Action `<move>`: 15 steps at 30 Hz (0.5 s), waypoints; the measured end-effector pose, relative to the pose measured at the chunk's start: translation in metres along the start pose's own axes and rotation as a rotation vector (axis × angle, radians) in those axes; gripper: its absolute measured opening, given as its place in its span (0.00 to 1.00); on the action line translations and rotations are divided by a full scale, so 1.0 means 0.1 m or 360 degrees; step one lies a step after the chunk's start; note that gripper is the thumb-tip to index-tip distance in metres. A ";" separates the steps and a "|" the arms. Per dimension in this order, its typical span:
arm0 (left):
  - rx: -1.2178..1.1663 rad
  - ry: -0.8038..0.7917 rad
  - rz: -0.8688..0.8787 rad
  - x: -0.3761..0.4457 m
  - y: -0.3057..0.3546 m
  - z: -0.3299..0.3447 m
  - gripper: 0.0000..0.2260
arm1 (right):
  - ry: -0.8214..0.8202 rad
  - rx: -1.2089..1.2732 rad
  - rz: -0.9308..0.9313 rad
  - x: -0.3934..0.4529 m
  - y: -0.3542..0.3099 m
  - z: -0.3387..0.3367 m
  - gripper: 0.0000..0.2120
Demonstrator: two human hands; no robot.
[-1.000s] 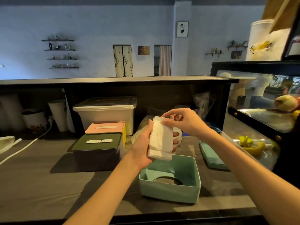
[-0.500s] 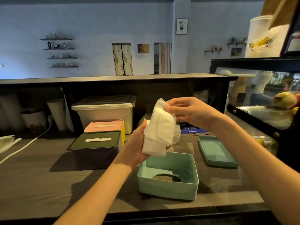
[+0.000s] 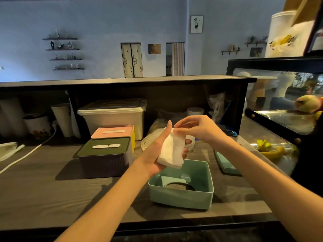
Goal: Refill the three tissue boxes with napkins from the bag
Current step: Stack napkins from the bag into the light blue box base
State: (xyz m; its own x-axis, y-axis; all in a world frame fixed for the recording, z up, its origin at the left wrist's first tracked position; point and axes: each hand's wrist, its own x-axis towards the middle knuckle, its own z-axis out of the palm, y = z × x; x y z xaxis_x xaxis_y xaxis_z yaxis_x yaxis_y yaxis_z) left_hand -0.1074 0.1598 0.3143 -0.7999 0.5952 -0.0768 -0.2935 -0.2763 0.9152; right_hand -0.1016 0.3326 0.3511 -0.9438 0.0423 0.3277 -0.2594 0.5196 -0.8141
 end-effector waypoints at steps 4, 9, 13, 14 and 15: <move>0.0139 0.0014 -0.0025 -0.05 0.06 0.01 0.24 | -0.0280 -0.0021 0.0256 -0.06 0.00 -0.07 0.14; 0.0579 -0.0001 0.0055 -0.09 0.08 -0.07 0.18 | -0.0317 0.0274 0.0404 -0.12 0.03 -0.11 0.12; 0.0872 0.0149 0.0160 -0.10 0.07 -0.21 0.22 | -0.0270 0.0748 0.0702 -0.22 0.06 -0.01 0.15; 0.0888 0.0179 0.0179 -0.11 0.08 -0.24 0.21 | -0.0321 0.0865 0.0778 -0.26 0.07 0.04 0.15; 0.0915 0.0204 0.0192 -0.12 0.07 -0.28 0.21 | -0.0375 0.0927 0.0820 -0.30 0.09 0.10 0.14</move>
State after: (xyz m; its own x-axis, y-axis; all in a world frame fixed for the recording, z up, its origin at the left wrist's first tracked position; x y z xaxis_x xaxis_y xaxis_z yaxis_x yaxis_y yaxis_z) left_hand -0.1146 0.1290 0.3107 -0.8773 0.4793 0.0262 0.1046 0.1377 0.9849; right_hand -0.0778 0.3277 0.3296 -0.9753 -0.0593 -0.2127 0.2156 -0.0464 -0.9754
